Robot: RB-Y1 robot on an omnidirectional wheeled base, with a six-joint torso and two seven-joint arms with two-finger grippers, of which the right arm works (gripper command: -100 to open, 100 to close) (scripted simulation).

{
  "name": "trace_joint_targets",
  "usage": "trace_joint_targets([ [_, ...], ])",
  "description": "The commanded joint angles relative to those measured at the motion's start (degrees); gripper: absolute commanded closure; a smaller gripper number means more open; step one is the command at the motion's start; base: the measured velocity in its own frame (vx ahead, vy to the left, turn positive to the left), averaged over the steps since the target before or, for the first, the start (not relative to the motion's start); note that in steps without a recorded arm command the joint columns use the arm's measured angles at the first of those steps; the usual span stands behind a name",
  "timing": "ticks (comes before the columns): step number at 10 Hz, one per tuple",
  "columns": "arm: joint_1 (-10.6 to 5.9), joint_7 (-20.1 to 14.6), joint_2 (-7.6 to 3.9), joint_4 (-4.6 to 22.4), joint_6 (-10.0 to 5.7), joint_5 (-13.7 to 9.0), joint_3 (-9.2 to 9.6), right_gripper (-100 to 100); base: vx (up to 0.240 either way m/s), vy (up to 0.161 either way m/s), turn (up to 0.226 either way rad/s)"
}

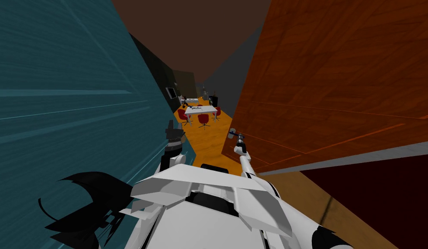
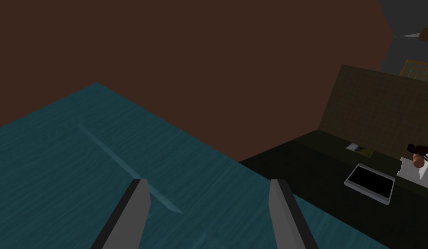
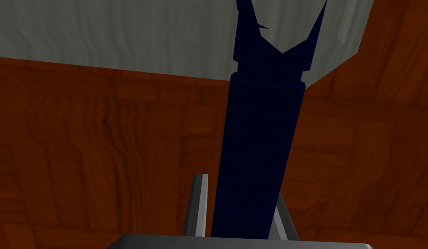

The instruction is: Push the door open

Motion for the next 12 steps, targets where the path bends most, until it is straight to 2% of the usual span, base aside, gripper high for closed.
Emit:
trace_joint_targets([
  [1,-1.35,0.3,-1.68,2.3,-1.96,-0.4,-1.26,100,0.053,0.005,0.016],
  [2,-1.35,0.3,-1.68,2.3,-1.96,-0.4,-1.26,100,0.030,0.001,-0.017],
  [4,-1.94,2.1,-1.34,2.9,-2.48,-1.4,-2.59,100,0.091,0.001,-0.028],
  [6,-1.94,2.1,-1.34,2.9,-2.48,-1.4,-2.59,100,0.057,0.009,-0.022],
  [9,-2.73,4.5,-0.67,3.7,-3.16,-2.8,-4.34,100,0.105,0.016,-0.075],
  [12,-2.73,4.5,-0.67,3.7,-3.16,-2.8,-4.34,100,0.028,-0.001,0.001],
])
